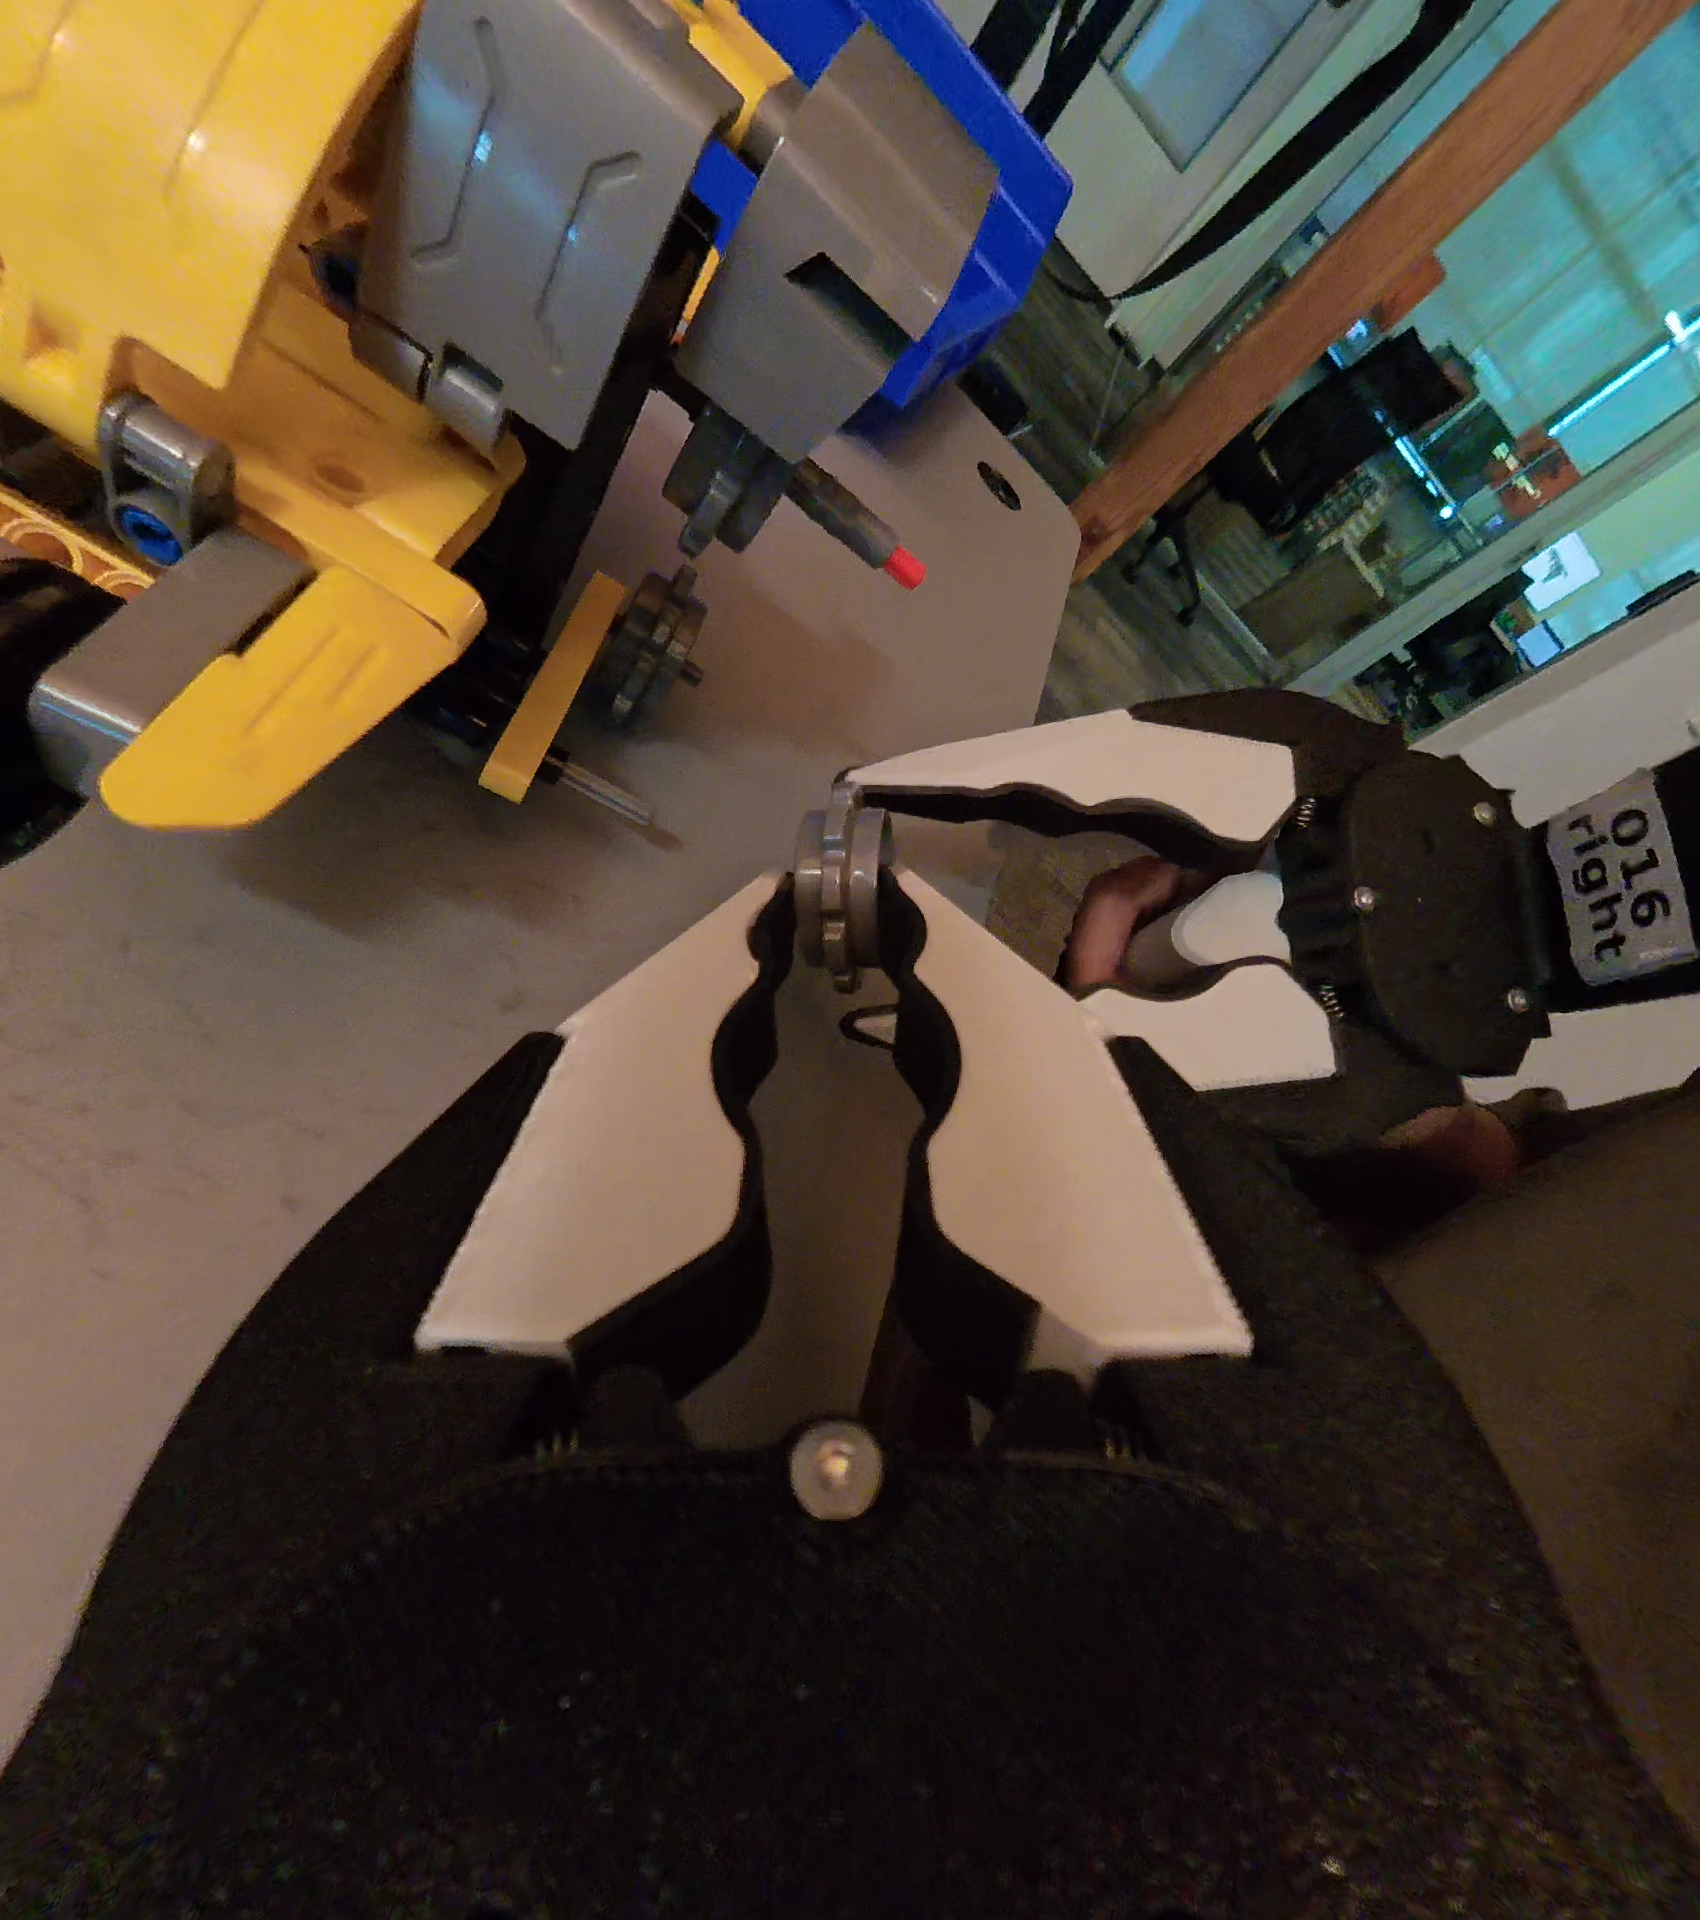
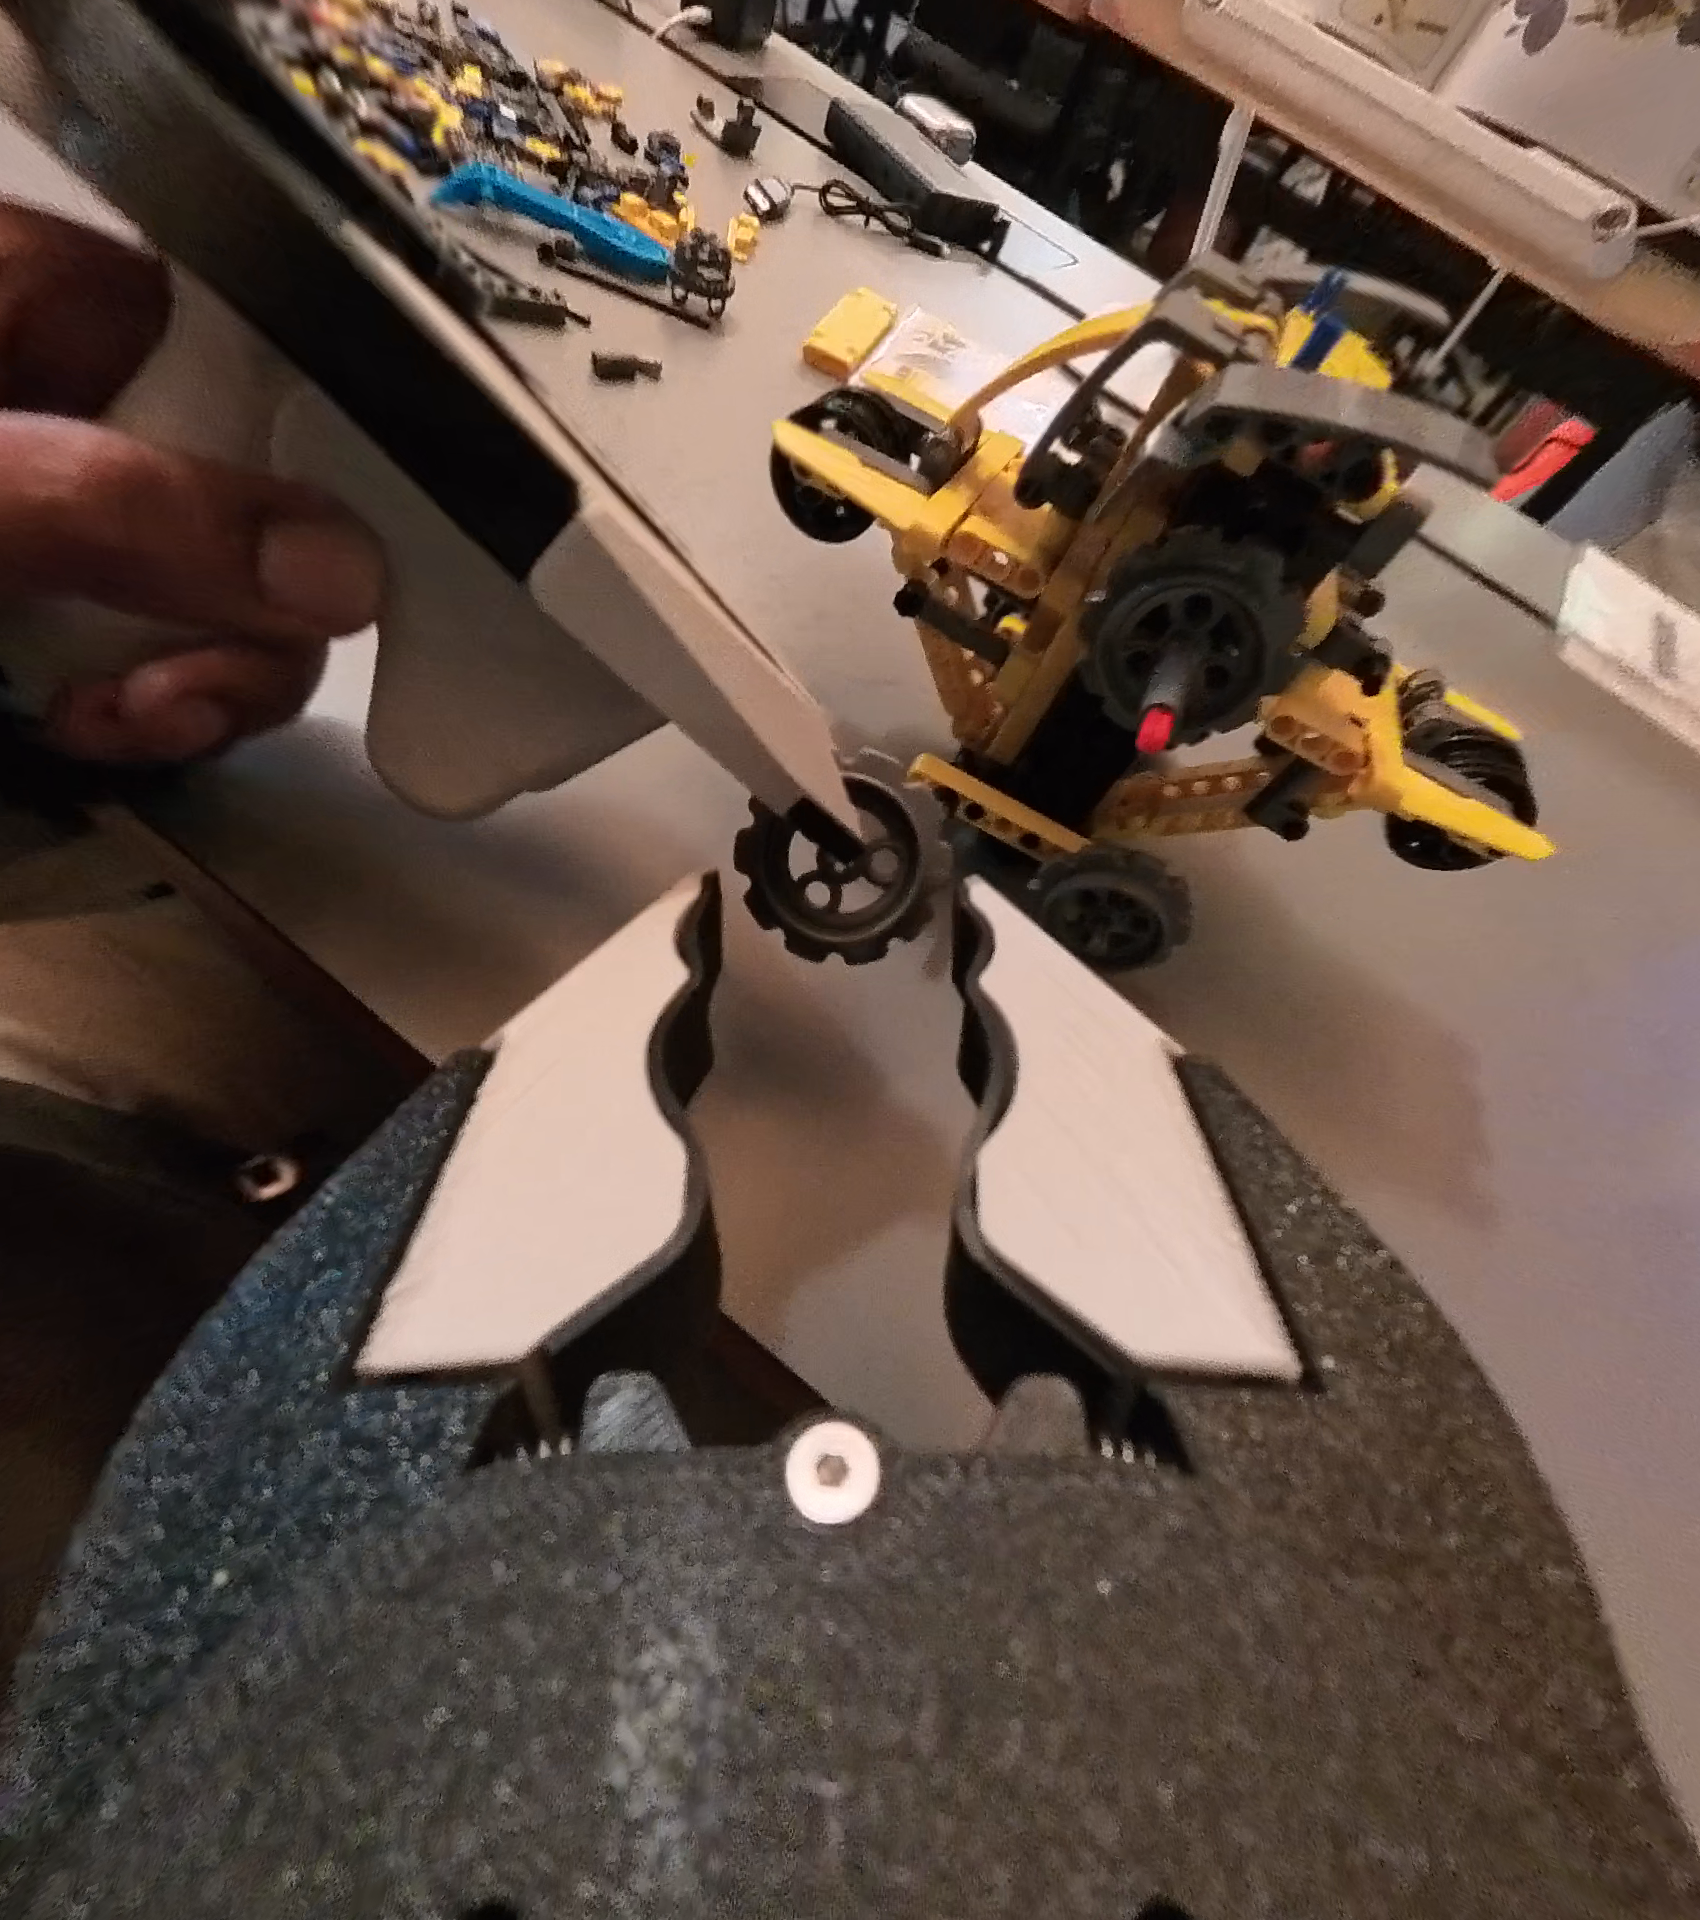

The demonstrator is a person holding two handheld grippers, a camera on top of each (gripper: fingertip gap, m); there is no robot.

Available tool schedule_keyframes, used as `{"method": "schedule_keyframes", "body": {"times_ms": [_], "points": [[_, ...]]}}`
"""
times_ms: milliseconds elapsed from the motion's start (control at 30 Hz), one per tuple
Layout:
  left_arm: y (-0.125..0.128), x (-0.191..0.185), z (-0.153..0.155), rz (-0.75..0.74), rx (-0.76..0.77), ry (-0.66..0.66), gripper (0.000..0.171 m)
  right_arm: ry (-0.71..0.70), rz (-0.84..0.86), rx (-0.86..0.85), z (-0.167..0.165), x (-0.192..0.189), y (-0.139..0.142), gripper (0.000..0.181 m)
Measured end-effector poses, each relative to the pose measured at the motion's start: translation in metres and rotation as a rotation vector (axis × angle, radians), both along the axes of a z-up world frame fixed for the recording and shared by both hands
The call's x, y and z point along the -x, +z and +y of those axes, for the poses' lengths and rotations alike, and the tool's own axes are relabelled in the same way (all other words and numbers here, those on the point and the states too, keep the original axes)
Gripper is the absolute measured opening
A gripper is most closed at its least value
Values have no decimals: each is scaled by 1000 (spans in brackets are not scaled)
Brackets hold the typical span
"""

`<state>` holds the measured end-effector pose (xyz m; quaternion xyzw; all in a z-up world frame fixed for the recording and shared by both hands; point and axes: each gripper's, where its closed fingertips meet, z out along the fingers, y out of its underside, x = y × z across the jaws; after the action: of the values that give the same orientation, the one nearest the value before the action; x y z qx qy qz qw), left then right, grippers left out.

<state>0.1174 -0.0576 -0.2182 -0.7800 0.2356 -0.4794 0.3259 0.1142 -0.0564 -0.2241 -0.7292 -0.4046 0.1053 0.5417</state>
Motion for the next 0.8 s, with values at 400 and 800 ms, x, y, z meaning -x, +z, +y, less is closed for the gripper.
{"method": "schedule_keyframes", "body": {"times_ms": [400, 800], "points": [[10, 2, -8, -131, 66, -31, 30, 40, -72, -7, 5, -8, -4, 42], [-9, 21, 21, 173, -106, 87, 72, 86, -197, -156, 27, -2, -15, 42]]}}
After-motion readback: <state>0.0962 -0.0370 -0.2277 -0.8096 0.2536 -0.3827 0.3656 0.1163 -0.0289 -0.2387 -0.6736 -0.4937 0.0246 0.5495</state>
